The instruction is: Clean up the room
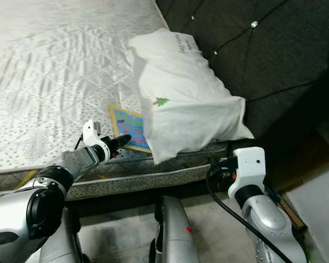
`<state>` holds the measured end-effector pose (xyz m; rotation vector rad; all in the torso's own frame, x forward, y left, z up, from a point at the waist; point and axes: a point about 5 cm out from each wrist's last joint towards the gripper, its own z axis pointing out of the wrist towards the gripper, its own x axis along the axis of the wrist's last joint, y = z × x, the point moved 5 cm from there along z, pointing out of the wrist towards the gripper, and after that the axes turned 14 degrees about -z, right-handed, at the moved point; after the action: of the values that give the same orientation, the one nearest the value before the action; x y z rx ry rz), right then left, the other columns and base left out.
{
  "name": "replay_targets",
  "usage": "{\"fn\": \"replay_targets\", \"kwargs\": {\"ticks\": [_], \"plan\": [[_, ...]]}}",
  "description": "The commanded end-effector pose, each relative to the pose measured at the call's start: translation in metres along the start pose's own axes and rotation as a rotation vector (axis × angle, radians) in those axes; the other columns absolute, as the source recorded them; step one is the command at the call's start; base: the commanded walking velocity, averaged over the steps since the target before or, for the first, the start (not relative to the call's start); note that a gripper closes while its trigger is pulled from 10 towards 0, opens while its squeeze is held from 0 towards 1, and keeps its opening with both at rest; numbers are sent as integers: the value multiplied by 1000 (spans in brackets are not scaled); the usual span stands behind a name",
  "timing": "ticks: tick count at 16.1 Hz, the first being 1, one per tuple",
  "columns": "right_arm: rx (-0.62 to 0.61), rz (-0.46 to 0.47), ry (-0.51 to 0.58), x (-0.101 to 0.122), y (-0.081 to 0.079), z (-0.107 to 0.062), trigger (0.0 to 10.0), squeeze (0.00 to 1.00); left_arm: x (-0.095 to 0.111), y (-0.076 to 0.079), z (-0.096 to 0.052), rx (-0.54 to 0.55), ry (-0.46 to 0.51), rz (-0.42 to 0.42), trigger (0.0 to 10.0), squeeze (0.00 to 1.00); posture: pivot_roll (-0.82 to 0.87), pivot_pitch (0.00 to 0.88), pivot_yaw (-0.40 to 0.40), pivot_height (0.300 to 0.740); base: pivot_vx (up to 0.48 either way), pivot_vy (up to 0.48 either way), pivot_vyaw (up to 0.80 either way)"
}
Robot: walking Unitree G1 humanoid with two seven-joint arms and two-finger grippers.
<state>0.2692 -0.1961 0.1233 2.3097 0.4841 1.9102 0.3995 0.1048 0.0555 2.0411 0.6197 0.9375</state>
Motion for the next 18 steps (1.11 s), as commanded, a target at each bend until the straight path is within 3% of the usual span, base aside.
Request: {"fn": "replay_targets", "kwargs": {"ticks": [1, 10, 18], "plan": [[-22, -13, -4, 1, 8, -2, 10000, 0, 2, 8, 2, -10, 2, 21, 10000, 1000, -284, 107, -182, 543, 0, 0, 0], [-25, 11, 10, 1, 0, 9, 10000, 0, 53, -12, -19, 93, 137, 101, 10000, 1000, -232, 80, -157, 543, 0, 0, 0], [-22, 46, 48, 5, -10, 26, 10000, 0, 40, -34, -22, 166, 93, 156, 10000, 1000, -189, 45, -129, 543, 0, 0, 0]]}}
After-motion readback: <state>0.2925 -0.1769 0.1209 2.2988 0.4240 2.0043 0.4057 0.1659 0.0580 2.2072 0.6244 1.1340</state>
